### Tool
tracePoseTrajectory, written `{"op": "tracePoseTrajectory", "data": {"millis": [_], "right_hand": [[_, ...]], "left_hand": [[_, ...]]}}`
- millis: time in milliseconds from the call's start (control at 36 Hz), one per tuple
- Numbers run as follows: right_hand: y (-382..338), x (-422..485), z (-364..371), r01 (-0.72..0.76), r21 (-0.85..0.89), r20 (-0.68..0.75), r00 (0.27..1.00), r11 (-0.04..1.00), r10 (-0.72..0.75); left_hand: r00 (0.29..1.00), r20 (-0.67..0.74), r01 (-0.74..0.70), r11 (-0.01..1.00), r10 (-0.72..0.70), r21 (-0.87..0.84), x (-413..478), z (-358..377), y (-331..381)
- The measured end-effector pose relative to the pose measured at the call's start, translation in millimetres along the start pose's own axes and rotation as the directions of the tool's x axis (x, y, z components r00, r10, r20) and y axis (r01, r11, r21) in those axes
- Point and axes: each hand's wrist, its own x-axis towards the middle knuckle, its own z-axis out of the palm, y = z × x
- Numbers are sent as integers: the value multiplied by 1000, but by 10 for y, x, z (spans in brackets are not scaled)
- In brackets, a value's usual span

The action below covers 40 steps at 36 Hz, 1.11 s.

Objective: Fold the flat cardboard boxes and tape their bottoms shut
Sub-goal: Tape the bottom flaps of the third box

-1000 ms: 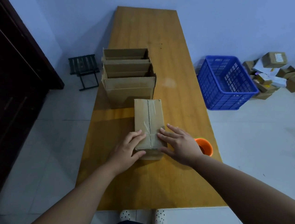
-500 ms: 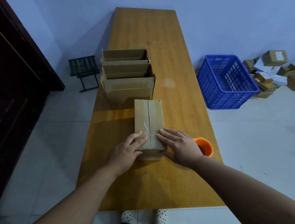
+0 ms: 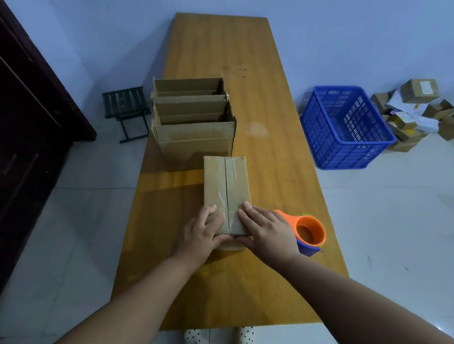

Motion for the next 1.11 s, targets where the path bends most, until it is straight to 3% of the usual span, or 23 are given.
{"op": "tracePoseTrajectory", "data": {"millis": [111, 194, 333, 444, 528, 611, 694, 750, 833, 972, 1028, 1111], "right_hand": [[35, 10, -1, 28, 17, 7, 1000, 999, -28], [100, 23, -26, 52, 77, 51, 997, 996, -56], [85, 16, -19, 44, 118, 63, 997, 992, -52], [71, 14, -17, 30, 138, 65, 997, 990, -40], [62, 13, -79, -32, 215, 162, 987, 976, -3], [76, 25, -192, -55, 301, 287, 957, 952, -36], [101, 70, -317, -30, 265, 420, 903, 964, -87], [134, 131, -394, 3, 191, 516, 851, 982, -103], [148, 248, -496, 88, 108, 604, 786, 990, -135], [84, 305, -544, 107, -12, 531, 843, 994, -84], [62, 287, -492, 24, -38, 493, 870, 999, -2], [67, 250, -431, -214, -60, 464, 859, 975, 217]], "left_hand": [[994, 106, -7, 999, 12, -53, -8, -67, -115], [973, 223, 70, 997, -61, -33, -4, -110, -141], [967, 225, 140, 985, -116, -96, -59, -50, -110], [969, 224, 112, 994, -106, -12, -17, -127, -101], [961, 269, 51, 996, -67, 67, -22, -240, -87], [974, 226, -24, 994, 0, 107, -82, -265, -76], [986, 101, -146, 973, 130, 178, -164, -300, -69], [979, 152, -170, 962, 140, 213, -147, -363, -10], [961, 276, -100, 967, 32, 233, -18, -512, 17], [854, 508, -17, 972, -108, 235, 271, -694, -19], [810, 553, 55, 965, -194, 258, 316, -701, -18], [812, 531, 105, 956, -242, 274, 354, -671, 16]]}}
